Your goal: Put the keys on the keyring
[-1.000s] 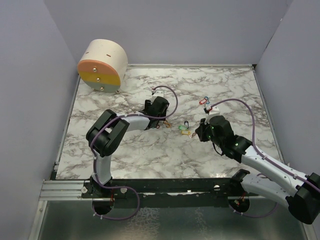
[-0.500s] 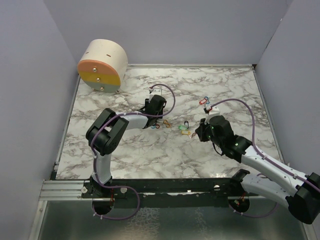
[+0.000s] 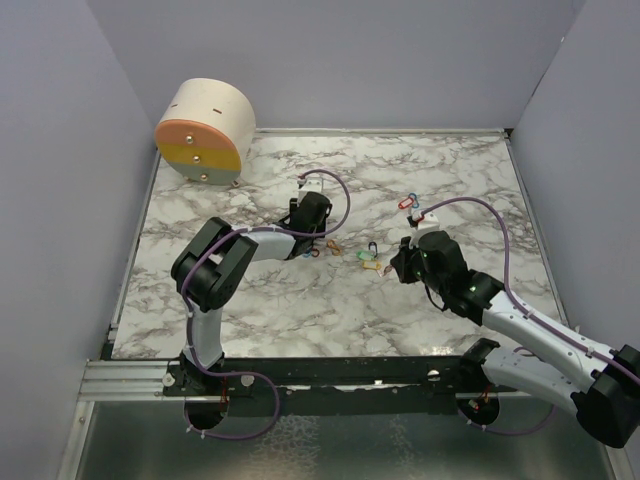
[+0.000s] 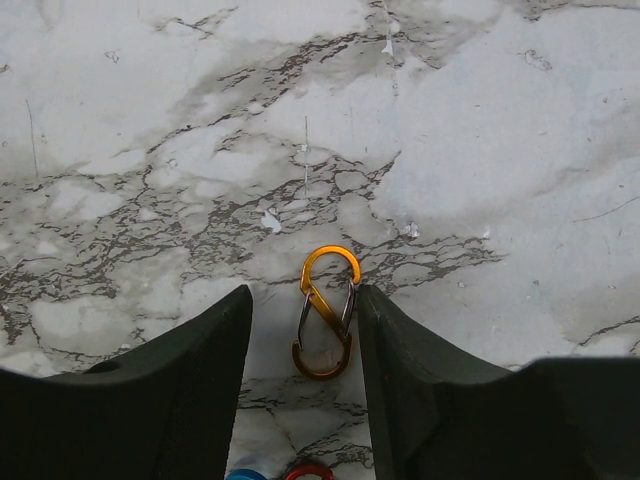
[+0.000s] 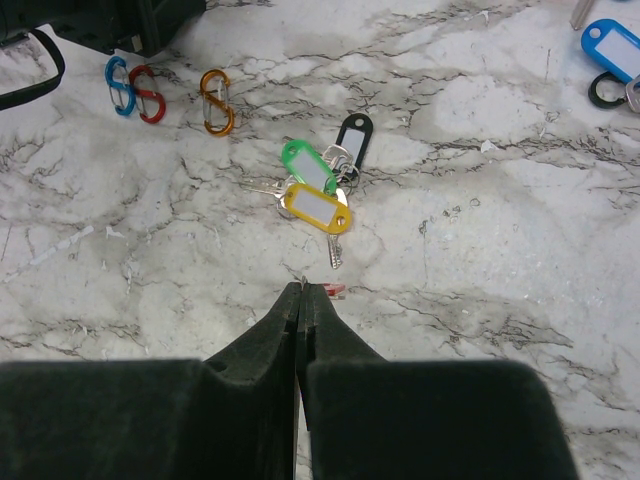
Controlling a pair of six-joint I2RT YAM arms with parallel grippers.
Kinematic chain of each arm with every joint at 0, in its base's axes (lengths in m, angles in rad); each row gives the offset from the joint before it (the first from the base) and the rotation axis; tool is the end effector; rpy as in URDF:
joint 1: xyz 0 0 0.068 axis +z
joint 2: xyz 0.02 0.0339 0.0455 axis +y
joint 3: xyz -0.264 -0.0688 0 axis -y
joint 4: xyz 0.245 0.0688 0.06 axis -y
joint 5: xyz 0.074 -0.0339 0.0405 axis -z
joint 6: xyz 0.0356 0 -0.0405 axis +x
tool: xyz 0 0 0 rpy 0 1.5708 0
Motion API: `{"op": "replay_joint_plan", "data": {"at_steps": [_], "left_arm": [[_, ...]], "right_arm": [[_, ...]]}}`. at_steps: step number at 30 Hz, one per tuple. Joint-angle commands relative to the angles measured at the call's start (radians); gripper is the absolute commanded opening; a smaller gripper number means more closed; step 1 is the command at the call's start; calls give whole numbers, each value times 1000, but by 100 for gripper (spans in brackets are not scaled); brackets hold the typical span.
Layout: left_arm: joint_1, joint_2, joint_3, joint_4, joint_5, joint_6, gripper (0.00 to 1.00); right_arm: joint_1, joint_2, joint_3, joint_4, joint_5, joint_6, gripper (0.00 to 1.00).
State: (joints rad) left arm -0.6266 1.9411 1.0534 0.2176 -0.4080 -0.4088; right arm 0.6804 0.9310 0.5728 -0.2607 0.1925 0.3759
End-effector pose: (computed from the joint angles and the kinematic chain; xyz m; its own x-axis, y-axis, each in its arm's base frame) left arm 0.3326 -0.2233 0.1412 -0.5755 -0.0339 -0.8171 0.0628 0.9944 -0.0854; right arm 0.1610 0.1215 0.2324 -0.6017 -0.0234 -0.7984 -0.2961 0.9349 0.1958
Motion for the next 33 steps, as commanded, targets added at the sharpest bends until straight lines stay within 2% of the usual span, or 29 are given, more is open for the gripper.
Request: {"op": "replay_joint_plan", "data": {"at_steps": [1, 16, 22, 23, 25, 28, 33], "left_arm": [[3, -2, -42, -55, 43, -14, 47], [3, -10, -67, -42, 65, -23, 9], [4, -14, -69, -40, 73, -24, 0], [4, -13, -69, -40, 75, -24, 1], [3, -12, -69, -41, 77, -23, 9], [4, -11, -65, -47, 81, -24, 25], [4, -14, -64, -58, 80, -25, 39]], "right_arm": [[-2, -4, -2, 21, -7, -7, 1], [-2, -5, -4, 26, -7, -5, 1], [-2, -6, -5, 25, -7, -4, 1], [-2, -6, -5, 25, -8, -4, 1], [-3, -7, -5, 25, -7, -5, 1], [-3, -7, -6, 25, -8, -5, 1], [-3, -6, -6, 26, -8, -5, 1]]}}
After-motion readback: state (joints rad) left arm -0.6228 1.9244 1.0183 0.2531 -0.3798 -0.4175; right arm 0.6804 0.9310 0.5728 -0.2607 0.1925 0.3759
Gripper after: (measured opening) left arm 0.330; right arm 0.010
